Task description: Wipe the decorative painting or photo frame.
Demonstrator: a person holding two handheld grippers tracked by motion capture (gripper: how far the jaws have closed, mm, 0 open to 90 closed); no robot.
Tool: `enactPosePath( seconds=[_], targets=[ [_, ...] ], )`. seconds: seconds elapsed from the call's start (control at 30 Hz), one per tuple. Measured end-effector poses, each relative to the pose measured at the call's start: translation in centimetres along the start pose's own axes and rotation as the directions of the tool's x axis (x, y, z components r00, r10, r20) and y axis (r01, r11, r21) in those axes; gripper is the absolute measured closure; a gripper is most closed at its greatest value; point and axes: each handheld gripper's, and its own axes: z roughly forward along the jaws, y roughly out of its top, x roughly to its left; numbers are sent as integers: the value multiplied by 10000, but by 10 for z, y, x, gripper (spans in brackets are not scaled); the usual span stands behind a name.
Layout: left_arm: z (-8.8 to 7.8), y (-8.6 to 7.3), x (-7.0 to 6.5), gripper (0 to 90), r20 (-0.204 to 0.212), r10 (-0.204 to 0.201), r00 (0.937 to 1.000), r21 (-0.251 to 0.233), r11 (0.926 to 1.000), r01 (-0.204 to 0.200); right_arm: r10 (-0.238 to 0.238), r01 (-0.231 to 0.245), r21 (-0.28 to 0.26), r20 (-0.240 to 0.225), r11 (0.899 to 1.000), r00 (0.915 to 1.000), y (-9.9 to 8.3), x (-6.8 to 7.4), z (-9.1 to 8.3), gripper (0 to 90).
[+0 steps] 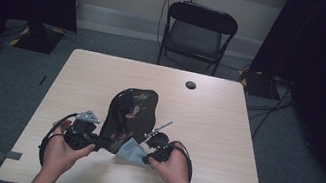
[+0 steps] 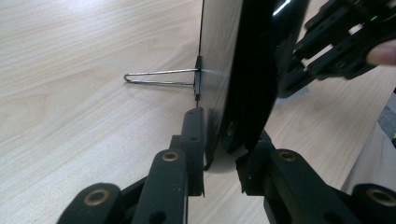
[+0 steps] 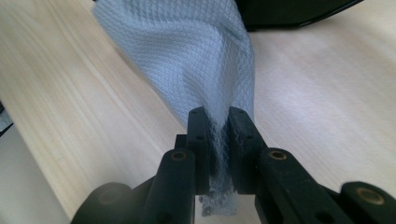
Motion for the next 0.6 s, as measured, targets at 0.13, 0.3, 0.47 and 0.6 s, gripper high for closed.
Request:
enactPosePath(
  seconds=[0.13, 0.3, 0.47, 0.6],
  targets=[
    [-3, 0, -2, 742, -86, -5, 10000, -105, 9999, 4, -73, 76, -364, 83, 9993, 9999, 2, 3, -19, 811],
    [-4, -3, -2, 735, -196, 36, 9998, 82, 10000, -34, -271, 279, -908, 102, 9955, 9996, 9, 9, -46, 810],
    [-5, -3, -4, 743, -234, 32, 9997, 54, 10000, -30, -692, 714, -1512, 197, 9859, 9974, 23, 21, -72, 811],
    [-6, -5, -3, 759, -243, 78, 9997, 170, 9998, -74, -976, 1002, -1825, 232, 9781, 9950, 34, 30, -87, 811]
  ],
)
